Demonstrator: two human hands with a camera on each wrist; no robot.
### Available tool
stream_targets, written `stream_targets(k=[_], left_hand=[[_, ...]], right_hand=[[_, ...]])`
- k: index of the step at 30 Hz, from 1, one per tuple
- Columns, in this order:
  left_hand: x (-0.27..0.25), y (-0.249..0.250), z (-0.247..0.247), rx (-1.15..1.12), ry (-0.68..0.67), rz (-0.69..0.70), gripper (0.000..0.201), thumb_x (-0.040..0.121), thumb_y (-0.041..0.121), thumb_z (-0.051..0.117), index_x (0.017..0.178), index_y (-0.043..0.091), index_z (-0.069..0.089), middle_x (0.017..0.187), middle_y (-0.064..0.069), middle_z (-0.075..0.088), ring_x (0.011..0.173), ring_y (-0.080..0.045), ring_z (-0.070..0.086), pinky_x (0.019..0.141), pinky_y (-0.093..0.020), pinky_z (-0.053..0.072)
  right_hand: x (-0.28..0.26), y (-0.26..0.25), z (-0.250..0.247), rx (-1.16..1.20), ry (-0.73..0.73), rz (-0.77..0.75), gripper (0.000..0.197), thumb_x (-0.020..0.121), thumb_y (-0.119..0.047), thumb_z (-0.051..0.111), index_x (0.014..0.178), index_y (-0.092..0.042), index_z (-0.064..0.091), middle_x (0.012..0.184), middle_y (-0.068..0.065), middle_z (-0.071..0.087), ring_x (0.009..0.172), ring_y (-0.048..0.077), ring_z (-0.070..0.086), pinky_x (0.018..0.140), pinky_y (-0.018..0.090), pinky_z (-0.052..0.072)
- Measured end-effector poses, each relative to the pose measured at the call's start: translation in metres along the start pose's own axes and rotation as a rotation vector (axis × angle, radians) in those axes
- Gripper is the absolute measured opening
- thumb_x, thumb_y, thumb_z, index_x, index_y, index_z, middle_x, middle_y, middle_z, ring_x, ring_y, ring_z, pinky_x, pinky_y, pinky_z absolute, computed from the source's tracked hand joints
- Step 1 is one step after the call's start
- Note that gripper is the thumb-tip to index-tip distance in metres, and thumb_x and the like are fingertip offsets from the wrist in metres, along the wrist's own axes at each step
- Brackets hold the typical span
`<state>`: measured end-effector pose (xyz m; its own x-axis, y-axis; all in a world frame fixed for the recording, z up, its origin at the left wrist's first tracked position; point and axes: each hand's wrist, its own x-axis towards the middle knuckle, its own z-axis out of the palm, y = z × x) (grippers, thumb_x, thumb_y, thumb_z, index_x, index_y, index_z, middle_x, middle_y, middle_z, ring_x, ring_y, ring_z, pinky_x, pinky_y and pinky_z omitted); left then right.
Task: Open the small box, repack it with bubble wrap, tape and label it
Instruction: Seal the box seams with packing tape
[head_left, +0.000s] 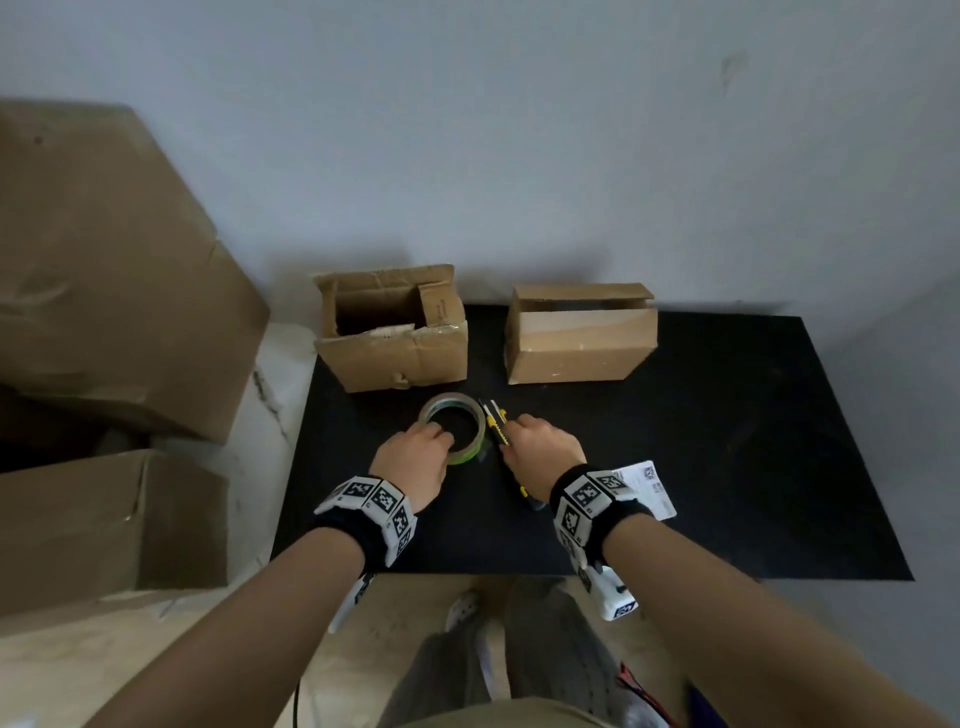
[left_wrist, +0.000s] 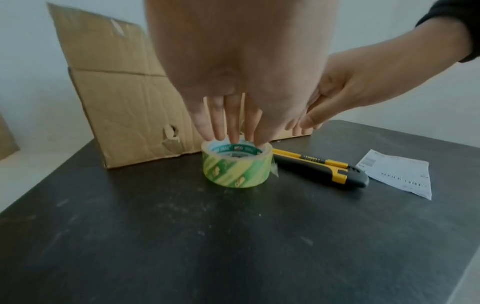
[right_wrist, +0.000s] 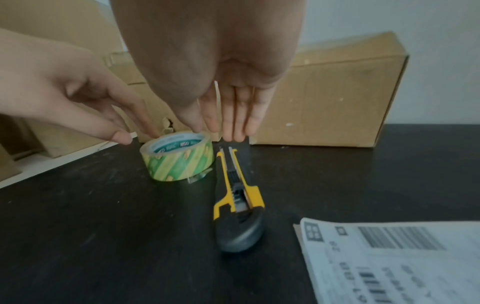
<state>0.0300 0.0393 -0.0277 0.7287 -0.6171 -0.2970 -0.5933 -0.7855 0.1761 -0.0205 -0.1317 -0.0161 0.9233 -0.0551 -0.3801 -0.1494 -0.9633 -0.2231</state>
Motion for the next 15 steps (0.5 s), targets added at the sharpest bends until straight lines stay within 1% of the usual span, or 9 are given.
stream_targets(k=[2,5,7,9,11,15], left_hand=[[0.003,-0.003,0.01,-0.007,-0.004,0.001,0.04,0.095,0.022,0.046,0.134,0.02,0.044,0.138,0.001,0.044,0.127,-0.017,0.042,0.103,-0.031,0.039],[0.009,-0.006,0.023,0.032,-0.015,0.003,0.047,0.096,0.024,0.044,0.142,0.019,0.035,0.145,-0.001,0.04,0.138,-0.017,0.03,0.115,-0.031,0.02],[0.013,-0.008,0.03,0.077,-0.004,0.008,0.045,0.097,0.025,0.043,0.141,0.02,0.038,0.14,-0.002,0.046,0.136,-0.017,0.032,0.117,-0.032,0.011],[0.015,-0.008,0.035,0.101,0.01,0.016,0.037,0.096,0.023,0.043,0.133,0.022,0.048,0.129,-0.001,0.053,0.129,-0.018,0.041,0.118,-0.034,0.007],[0.016,-0.008,0.037,0.082,-0.002,0.034,0.032,0.096,0.019,0.042,0.126,0.023,0.054,0.121,-0.001,0.056,0.122,-0.019,0.045,0.118,-0.033,0.008],[0.007,-0.003,0.041,-0.008,0.04,0.059,0.028,0.095,0.018,0.045,0.121,0.021,0.055,0.116,0.0,0.058,0.115,-0.018,0.051,0.112,-0.029,0.02]], right_hand=[[0.003,-0.001,0.009,-0.001,-0.011,-0.013,0.032,0.097,-0.026,0.043,0.125,-0.012,0.051,0.124,0.007,0.051,0.113,0.025,0.052,0.09,0.036,0.044],[0.007,-0.002,0.02,-0.006,-0.001,-0.037,0.031,0.096,-0.023,0.043,0.124,-0.013,0.052,0.125,0.007,0.051,0.113,0.025,0.051,0.092,0.035,0.044],[0.009,-0.002,0.026,0.005,0.007,-0.042,0.03,0.096,-0.022,0.044,0.123,-0.013,0.053,0.125,0.006,0.052,0.112,0.024,0.052,0.092,0.035,0.045],[0.01,-0.001,0.031,0.024,0.015,-0.039,0.029,0.096,-0.022,0.045,0.121,-0.014,0.054,0.124,0.005,0.053,0.111,0.024,0.052,0.091,0.035,0.046],[0.011,-0.001,0.032,0.043,0.011,-0.03,0.029,0.096,-0.023,0.045,0.121,-0.014,0.054,0.124,0.005,0.052,0.111,0.024,0.052,0.092,0.035,0.046],[0.012,-0.001,0.029,0.081,0.007,-0.016,0.032,0.096,-0.025,0.046,0.125,-0.014,0.052,0.126,0.006,0.052,0.113,0.024,0.052,0.093,0.037,0.047]])
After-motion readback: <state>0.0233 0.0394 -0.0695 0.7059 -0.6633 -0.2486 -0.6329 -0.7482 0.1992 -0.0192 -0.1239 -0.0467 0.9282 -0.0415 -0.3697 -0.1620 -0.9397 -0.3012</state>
